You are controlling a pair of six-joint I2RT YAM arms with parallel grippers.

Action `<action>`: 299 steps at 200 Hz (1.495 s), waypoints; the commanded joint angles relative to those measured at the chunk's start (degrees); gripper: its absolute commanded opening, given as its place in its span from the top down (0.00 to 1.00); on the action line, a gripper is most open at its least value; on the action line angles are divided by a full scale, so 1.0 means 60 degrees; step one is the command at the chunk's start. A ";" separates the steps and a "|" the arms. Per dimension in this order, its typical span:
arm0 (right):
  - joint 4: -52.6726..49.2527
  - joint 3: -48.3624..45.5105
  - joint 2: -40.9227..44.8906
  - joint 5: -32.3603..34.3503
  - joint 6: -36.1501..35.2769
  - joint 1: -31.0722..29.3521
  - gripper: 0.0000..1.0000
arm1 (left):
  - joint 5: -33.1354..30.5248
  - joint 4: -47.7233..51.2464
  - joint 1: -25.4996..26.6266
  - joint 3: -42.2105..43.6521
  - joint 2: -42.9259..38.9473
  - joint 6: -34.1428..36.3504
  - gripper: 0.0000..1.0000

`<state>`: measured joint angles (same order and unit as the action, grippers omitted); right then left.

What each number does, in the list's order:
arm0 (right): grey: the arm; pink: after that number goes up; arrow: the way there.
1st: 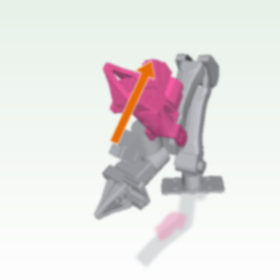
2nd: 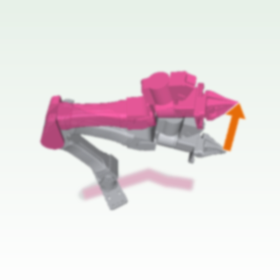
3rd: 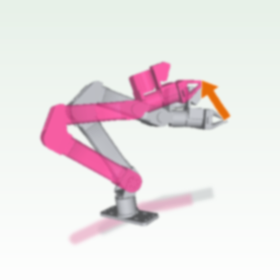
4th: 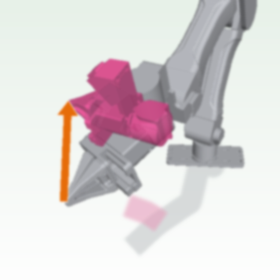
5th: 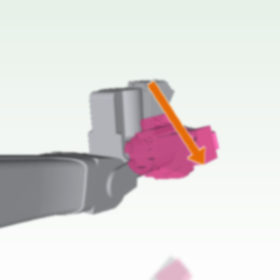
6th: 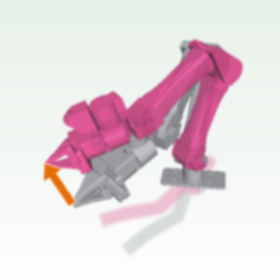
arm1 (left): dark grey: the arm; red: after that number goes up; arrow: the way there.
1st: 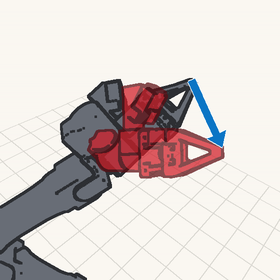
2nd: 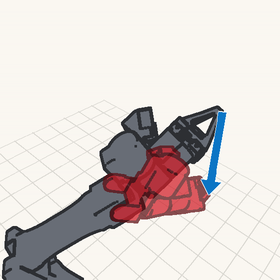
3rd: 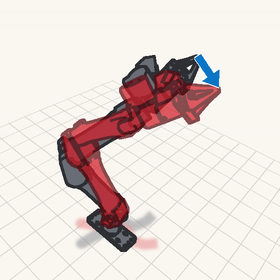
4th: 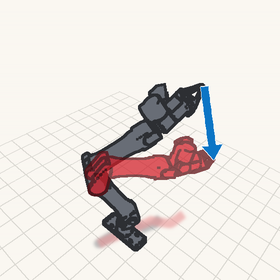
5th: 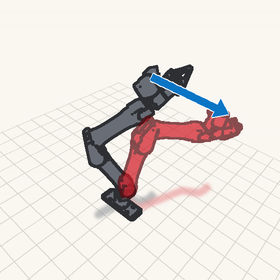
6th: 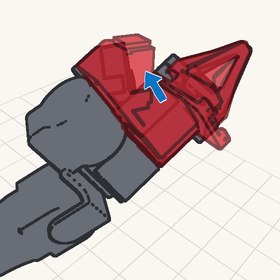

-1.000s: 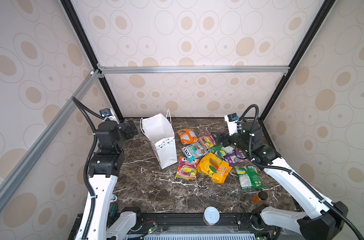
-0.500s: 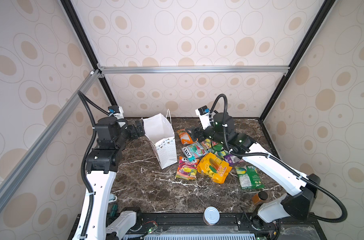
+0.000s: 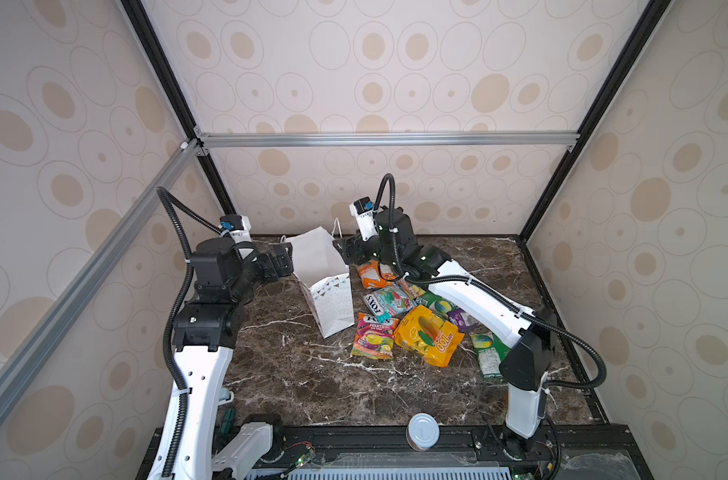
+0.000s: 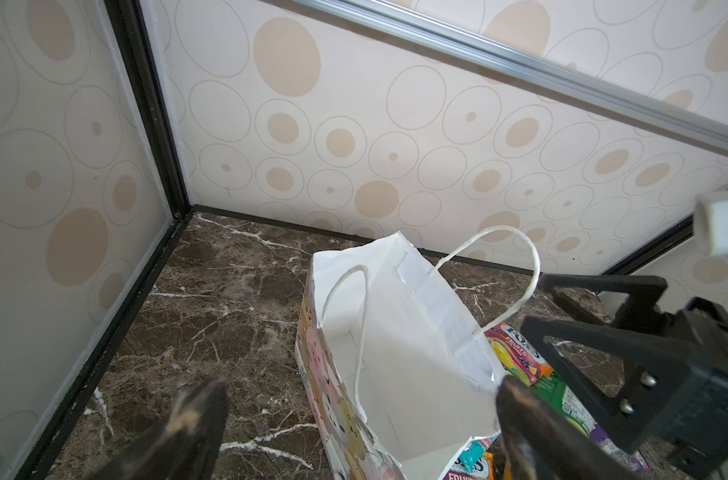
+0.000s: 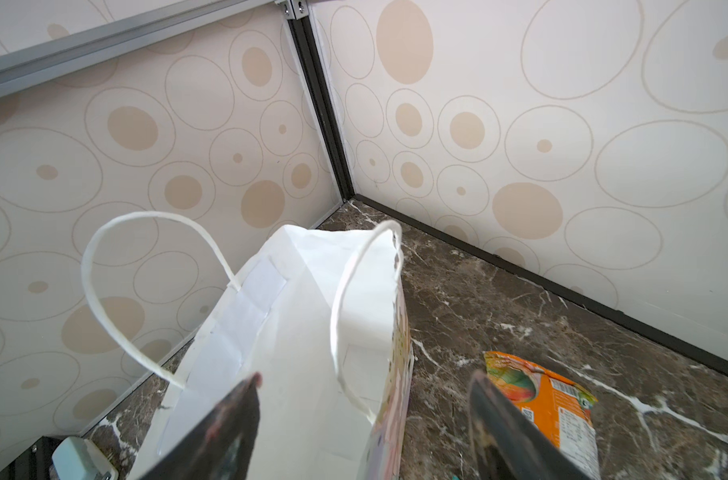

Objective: Place the snacks into the paper bag

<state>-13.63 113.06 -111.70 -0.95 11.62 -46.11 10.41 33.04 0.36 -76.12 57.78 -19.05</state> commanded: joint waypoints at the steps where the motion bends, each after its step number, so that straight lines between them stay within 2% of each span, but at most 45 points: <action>1: 0.0000 0.0625 -0.0299 0.0348 0.0217 -0.0077 0.21 | 0.0180 -0.0320 -0.0060 0.0084 -0.0136 0.0018 0.00; 41: -0.0016 0.0917 -0.0642 0.0677 0.0173 -0.0110 0.24 | 0.0158 -0.0482 -0.0053 0.0308 -0.0122 0.0036 0.00; 112: 0.0114 0.1065 -0.0783 0.0832 -0.0095 -0.0140 0.39 | 0.0297 -0.0776 -0.0060 0.0612 -0.0057 0.0065 0.00; 167: -0.0329 0.1890 -0.1246 0.0576 -0.0237 -0.0180 0.60 | 0.0194 -0.0934 -0.0060 0.0801 -0.0142 0.0134 0.00; 193: -0.0369 0.1889 -0.1142 0.0627 -0.0245 -0.0250 0.82 | 0.0282 -0.1191 -0.0053 0.0994 -0.0214 0.0043 0.00; 214: -0.0394 0.1797 -0.1035 0.0612 -0.0301 -0.0293 0.92 | 0.0582 -0.1214 -0.0060 0.1055 -0.0095 0.0235 0.00; 255: -0.0448 0.1593 -0.0766 0.0660 -0.0282 -0.0375 0.99 | 0.0196 -0.1284 -0.0059 0.1110 -0.0030 0.0485 0.00; 275: -0.0382 0.1483 -0.0668 0.0488 -0.0233 -0.0440 0.99 | 0.0299 -0.1371 -0.0060 0.1099 0.0115 0.0553 0.08; 299: -0.0348 0.1344 -0.0563 0.0614 -0.0222 -0.0544 1.00 | 0.0272 -0.1419 -0.0059 0.1128 0.0325 0.0573 0.10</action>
<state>-15.84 122.17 -118.06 2.76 10.00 -48.34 12.21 26.13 0.36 -69.34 58.54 -17.23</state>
